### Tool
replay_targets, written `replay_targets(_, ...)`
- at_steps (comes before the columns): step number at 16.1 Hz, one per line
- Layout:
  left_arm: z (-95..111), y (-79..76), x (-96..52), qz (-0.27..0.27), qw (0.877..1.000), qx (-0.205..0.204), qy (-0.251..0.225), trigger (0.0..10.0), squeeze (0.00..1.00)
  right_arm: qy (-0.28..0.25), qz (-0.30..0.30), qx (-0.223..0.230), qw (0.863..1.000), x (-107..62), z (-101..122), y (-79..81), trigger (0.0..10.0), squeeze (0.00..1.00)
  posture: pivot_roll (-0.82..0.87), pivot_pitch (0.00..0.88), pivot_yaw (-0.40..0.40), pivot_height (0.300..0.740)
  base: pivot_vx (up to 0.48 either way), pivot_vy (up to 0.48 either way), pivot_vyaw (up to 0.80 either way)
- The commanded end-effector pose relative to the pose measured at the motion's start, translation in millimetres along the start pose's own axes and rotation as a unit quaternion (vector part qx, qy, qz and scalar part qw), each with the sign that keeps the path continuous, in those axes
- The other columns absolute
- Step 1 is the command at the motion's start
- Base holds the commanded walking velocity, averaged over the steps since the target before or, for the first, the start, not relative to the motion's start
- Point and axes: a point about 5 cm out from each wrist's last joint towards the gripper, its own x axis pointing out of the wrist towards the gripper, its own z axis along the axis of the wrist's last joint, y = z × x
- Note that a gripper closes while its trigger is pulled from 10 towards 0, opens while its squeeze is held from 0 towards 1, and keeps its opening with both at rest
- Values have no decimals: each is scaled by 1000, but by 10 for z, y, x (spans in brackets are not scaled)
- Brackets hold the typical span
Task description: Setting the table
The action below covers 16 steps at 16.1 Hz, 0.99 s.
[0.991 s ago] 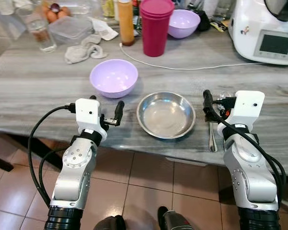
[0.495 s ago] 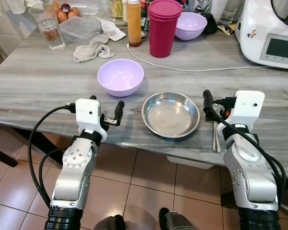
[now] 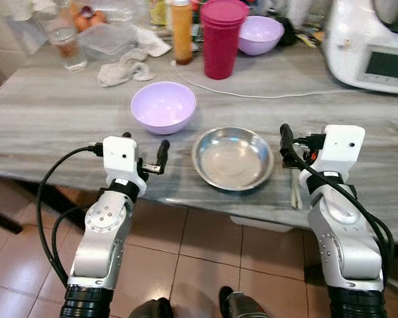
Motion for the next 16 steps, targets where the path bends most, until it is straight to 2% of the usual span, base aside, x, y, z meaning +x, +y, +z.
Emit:
replay_targets(1, -47, 2, -12, 6, 1000, 1, 14, 10000, 0, 6, -6, -2, 1000, -4, -21, -25, 10000, 0, -227, 199, 30, 740, 0, 0, -731)
replay_targets(4, -51, -1, -11, 7, 1000, 3, 16, 10000, 0, 7, -6, 0, 1000, -4, -26, -24, 10000, 0, -227, 199, 30, 740, 0, 0, -588)
replay_targets(9, -50, 0, -11, 8, 1000, 5, 19, 10000, 0, 6, -6, 0, 1000, -6, -26, -22, 10000, 0, -227, 201, 33, 740, 0, 0, 0)
replay_targets(16, -48, -14, -4, 7, 1000, 5, 20, 10000, 0, 6, -10, 0, 1000, -1, -25, -33, 10000, 0, -229, 201, 30, 740, -277, 0, 0)
